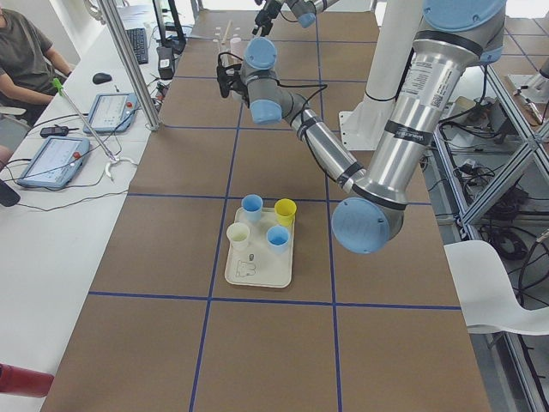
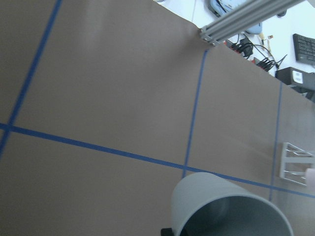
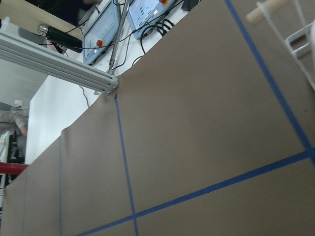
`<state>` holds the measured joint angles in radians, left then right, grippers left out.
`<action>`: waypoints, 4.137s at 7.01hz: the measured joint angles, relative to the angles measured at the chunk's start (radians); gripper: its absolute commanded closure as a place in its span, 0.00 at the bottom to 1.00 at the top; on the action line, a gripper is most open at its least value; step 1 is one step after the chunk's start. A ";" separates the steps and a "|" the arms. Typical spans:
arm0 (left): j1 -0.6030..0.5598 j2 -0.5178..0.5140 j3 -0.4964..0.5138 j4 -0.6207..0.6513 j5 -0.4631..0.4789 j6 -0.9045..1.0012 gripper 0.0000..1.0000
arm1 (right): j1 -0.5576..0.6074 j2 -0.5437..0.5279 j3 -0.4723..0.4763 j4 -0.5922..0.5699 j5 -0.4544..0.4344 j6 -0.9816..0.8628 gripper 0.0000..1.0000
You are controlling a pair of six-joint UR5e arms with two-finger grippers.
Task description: Transfer IKEA cup to right arm and place on rack
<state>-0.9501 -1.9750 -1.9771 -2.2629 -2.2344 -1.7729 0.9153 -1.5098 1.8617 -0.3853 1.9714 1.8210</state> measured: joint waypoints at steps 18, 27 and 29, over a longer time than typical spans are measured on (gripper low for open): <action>0.374 -0.255 0.363 -0.756 0.524 -0.540 0.19 | -0.180 0.292 -0.002 0.143 -0.194 0.849 1.00; 0.350 -0.221 0.357 -0.603 0.516 -0.284 0.01 | 0.070 -0.034 -0.038 0.076 -0.147 -0.058 1.00; 0.349 -0.218 0.362 -0.582 0.517 -0.252 0.01 | 0.204 -0.061 -0.124 0.052 -0.156 -0.354 1.00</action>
<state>-0.6014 -2.1931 -1.6150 -2.8447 -1.7170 -2.0254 1.1194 -1.5703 1.7372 -0.3334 1.8157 1.4673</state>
